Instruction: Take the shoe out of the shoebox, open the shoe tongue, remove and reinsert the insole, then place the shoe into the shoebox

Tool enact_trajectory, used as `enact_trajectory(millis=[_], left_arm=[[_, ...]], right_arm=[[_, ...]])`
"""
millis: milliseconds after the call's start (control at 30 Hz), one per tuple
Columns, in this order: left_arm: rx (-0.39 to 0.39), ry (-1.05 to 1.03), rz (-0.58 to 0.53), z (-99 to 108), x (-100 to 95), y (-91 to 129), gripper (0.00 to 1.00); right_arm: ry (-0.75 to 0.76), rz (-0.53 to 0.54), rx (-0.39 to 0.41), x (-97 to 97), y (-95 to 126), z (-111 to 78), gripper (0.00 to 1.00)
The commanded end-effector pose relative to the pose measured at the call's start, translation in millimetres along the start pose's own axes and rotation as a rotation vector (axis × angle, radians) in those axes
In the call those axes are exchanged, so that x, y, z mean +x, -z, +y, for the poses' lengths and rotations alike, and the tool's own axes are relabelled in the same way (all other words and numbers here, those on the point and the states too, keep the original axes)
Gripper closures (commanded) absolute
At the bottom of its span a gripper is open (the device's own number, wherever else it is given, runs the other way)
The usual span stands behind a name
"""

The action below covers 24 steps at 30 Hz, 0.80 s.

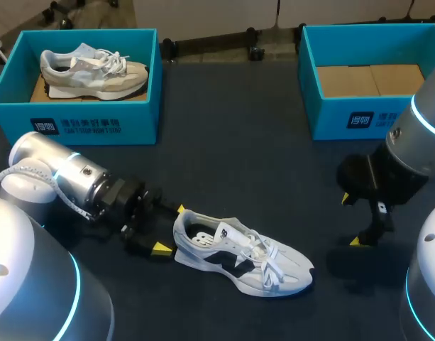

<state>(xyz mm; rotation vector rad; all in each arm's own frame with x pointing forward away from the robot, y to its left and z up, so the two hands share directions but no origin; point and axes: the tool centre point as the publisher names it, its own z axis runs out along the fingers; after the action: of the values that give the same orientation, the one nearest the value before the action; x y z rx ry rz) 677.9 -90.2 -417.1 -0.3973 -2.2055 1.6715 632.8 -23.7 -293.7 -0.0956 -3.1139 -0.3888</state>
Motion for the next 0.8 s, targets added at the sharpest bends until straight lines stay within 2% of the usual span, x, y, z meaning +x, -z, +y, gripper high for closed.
enact_trajectory(millis=[33,800], left_arm=[[-0.004,-0.005,0.003,-4,0.2,-5,0.00],[-0.005,-0.007,0.039,-6,-4.8,-32,0.00]], right_arm=[[0.000,-0.002,0.000,1.2,-1,-0.6,0.00],[0.000,-0.002,0.000,1.2,-1,-0.6,0.00]])
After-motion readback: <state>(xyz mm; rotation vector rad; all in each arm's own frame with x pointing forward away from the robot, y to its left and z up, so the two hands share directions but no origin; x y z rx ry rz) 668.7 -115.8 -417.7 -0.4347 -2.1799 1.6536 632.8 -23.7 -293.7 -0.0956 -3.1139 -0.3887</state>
